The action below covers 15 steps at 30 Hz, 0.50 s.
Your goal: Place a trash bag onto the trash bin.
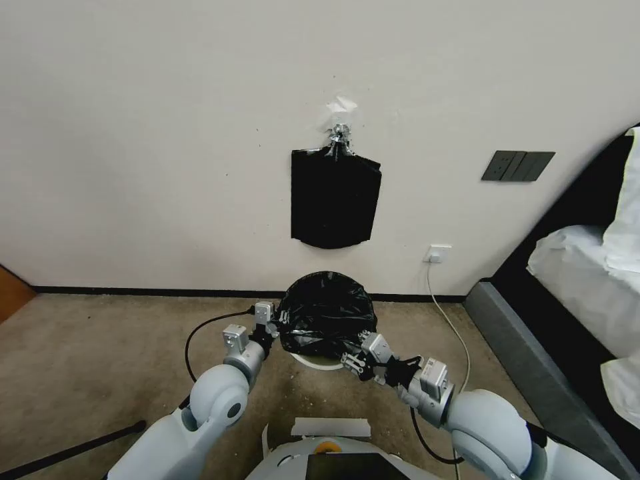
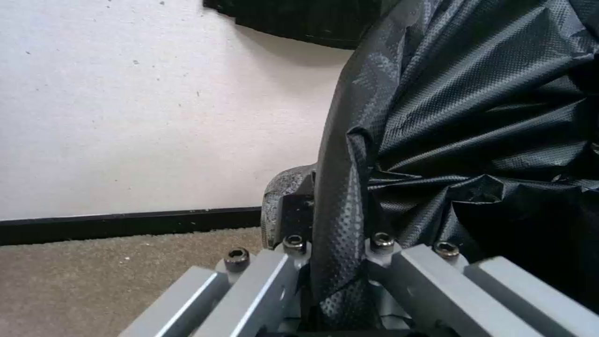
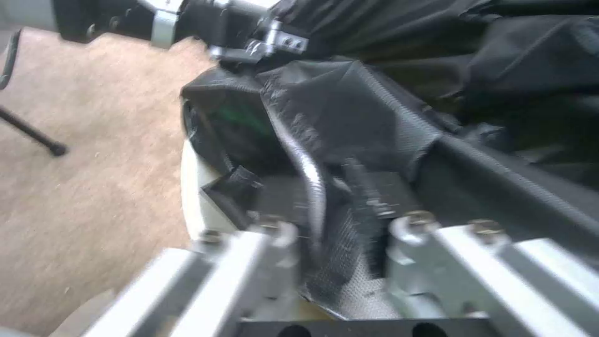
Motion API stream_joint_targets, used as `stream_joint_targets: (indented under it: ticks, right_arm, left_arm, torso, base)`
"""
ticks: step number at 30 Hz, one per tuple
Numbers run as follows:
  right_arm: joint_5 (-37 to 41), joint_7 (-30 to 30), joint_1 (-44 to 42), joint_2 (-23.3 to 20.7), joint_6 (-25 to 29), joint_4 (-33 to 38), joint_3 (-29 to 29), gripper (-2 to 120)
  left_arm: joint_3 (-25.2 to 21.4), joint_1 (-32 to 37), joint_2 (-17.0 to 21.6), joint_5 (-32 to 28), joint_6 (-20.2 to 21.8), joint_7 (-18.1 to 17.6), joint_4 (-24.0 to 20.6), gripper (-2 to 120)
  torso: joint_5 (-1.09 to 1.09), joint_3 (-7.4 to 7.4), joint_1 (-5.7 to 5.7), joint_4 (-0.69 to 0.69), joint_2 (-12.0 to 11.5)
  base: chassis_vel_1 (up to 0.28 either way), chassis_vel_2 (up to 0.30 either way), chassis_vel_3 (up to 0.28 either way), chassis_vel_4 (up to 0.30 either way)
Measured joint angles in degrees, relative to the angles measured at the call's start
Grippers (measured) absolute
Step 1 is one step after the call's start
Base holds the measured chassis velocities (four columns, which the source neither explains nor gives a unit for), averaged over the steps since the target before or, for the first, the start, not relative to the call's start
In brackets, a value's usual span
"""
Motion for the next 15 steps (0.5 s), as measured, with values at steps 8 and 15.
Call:
stream_joint_targets:
  ticks: [8, 15]
  right_arm:
    - [-0.1, -2.1, -1.7, -0.2, 3.4, 0.6, 0.3, 0]
    - [-6.7, -9.6, -5.6, -0.5, 14.1, -1.6, 1.1, 0]
  left_arm:
    - [-0.6, -0.1, 0.2, -2.1, 0.7, -1.0, -0.4, 1]
    - [-1.5, -2.7, -0.2, -12.6, 2.7, -6.7, -1.1, 1]
  torso:
    - [0.0, 0.0, 0.0, 0.01, 0.0]
    - [-0.01, 0.0, 0.0, 0.0, 0.0]
  base:
    - [0.0, 0.0, 0.0, 0.0]
    - [0.0, 0.0, 0.0, 0.0]
